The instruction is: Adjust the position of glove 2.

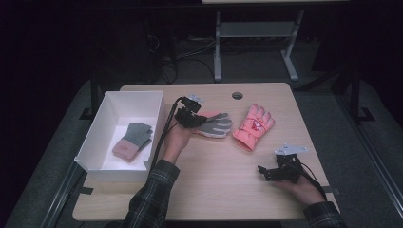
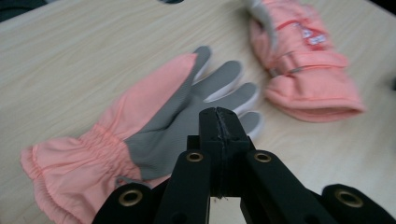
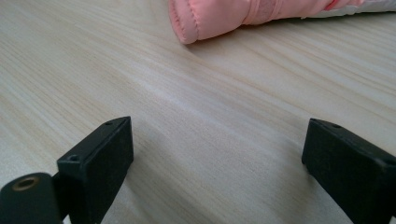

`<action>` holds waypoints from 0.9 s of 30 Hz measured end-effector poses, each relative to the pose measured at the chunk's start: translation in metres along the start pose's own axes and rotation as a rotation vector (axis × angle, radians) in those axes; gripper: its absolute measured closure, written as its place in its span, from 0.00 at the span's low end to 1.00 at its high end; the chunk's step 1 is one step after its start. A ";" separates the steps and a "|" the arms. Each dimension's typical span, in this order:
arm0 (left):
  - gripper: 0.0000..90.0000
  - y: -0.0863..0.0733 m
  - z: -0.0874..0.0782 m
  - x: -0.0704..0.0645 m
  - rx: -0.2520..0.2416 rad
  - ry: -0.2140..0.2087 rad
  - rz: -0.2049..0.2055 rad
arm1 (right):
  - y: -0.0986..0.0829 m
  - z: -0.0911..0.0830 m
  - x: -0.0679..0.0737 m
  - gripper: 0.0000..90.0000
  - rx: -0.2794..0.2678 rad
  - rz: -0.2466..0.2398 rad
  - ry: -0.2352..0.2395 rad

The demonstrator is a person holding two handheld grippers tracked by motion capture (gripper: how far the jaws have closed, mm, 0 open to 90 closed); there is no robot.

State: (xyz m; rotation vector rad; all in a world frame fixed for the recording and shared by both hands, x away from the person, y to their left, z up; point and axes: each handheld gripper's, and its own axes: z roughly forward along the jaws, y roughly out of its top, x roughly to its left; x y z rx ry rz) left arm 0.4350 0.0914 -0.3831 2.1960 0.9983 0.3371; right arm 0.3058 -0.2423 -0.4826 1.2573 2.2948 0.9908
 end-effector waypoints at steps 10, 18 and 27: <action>1.00 -0.009 0.024 0.020 0.022 0.062 -0.011 | 0.000 0.000 0.000 0.09 -0.001 -0.005 -0.001; 1.00 -0.016 0.045 0.027 0.064 0.068 -0.013 | 0.000 0.000 0.000 0.09 -0.001 -0.003 0.000; 1.00 -0.018 0.047 0.014 0.082 -0.005 -0.031 | 0.000 0.000 0.000 0.09 -0.001 -0.004 -0.001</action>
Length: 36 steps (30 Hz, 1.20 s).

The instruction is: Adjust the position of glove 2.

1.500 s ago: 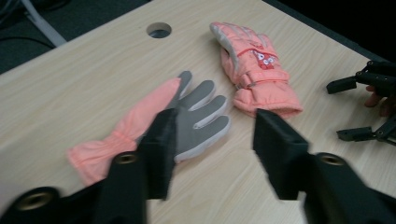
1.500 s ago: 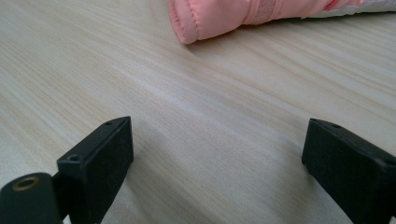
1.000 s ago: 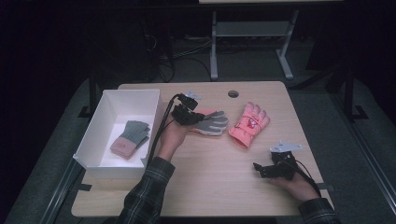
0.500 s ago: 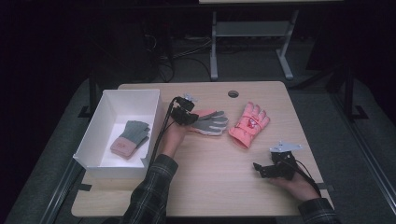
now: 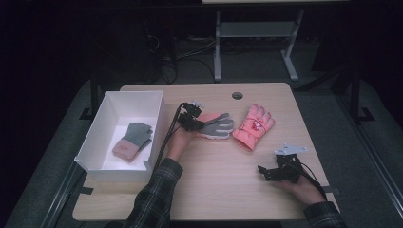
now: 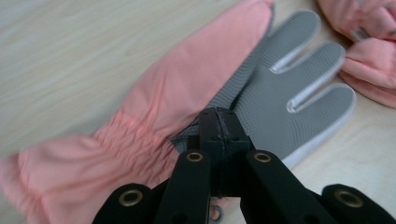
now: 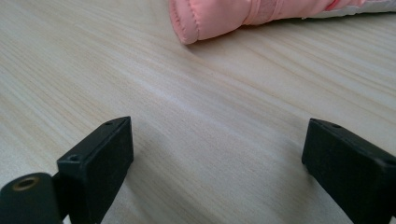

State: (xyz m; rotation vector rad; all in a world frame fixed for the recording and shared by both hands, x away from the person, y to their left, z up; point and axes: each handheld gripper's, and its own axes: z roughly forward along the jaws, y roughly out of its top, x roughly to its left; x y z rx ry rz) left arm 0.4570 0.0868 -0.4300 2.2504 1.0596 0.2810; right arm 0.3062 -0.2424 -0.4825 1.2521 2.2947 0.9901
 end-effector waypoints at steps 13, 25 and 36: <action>1.00 -0.008 -0.006 -0.037 0.044 -0.134 0.063 | 0.000 0.000 0.000 0.09 0.003 0.004 0.002; 1.00 -0.008 -0.031 -0.023 -0.047 -0.083 0.039 | 0.000 0.000 0.000 0.09 -0.002 -0.005 0.000; 1.00 -0.023 -0.016 -0.002 0.022 -0.042 -0.017 | 0.000 0.000 0.000 0.09 -0.001 -0.004 0.000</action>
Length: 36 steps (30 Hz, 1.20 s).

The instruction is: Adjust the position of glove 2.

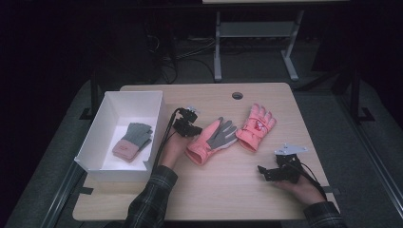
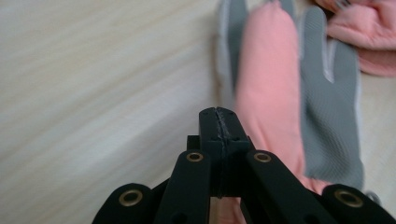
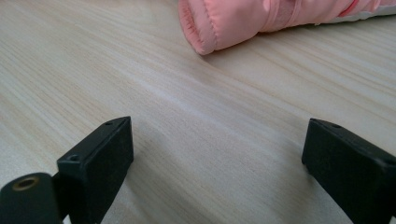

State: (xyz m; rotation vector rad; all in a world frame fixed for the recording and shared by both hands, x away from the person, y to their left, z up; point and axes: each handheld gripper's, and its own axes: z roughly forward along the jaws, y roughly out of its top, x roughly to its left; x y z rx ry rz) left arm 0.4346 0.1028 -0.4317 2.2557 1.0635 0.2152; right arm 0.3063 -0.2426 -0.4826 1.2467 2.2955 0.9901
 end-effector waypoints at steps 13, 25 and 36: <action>1.00 -0.024 -0.017 -0.037 0.063 -0.134 0.112 | 0.000 0.000 0.000 0.09 0.003 0.003 0.003; 1.00 -0.039 -0.010 -0.081 0.065 -0.312 0.225 | 0.000 0.000 0.000 0.09 0.002 -0.003 0.003; 0.99 -0.043 -0.001 -0.103 0.076 -0.332 0.298 | 0.000 0.000 0.000 0.09 0.004 -0.002 0.003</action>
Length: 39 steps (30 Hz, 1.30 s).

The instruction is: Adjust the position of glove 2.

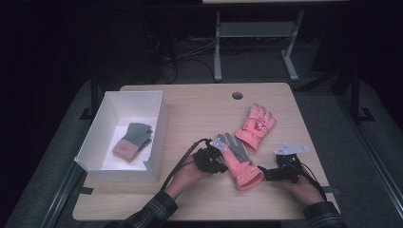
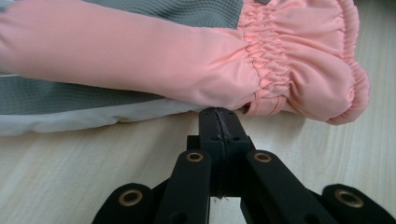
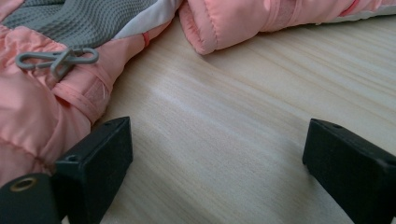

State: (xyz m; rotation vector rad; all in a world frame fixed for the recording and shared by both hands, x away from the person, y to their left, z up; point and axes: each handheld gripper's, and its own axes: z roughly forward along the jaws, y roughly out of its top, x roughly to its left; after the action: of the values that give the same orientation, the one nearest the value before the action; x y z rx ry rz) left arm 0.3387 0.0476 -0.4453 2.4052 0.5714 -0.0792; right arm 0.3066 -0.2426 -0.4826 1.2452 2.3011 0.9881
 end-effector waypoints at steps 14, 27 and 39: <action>0.37 -0.055 -0.037 0.006 -0.059 0.171 0.005 | 0.015 -0.012 -0.005 0.19 0.128 0.008 -0.014; 0.15 -0.077 -0.035 -0.001 -0.101 0.225 0.001 | 0.064 -0.013 -0.016 1.00 0.118 0.095 0.054; 0.14 -0.089 -0.030 -0.002 -0.121 0.222 0.051 | 0.126 0.023 -0.026 1.00 0.019 0.108 0.137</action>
State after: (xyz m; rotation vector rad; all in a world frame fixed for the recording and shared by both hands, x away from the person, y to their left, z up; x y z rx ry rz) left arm 0.2967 0.1261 -0.4737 2.3238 0.5967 0.2404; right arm 0.4092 -0.2077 -0.4087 1.3605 2.3717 1.1233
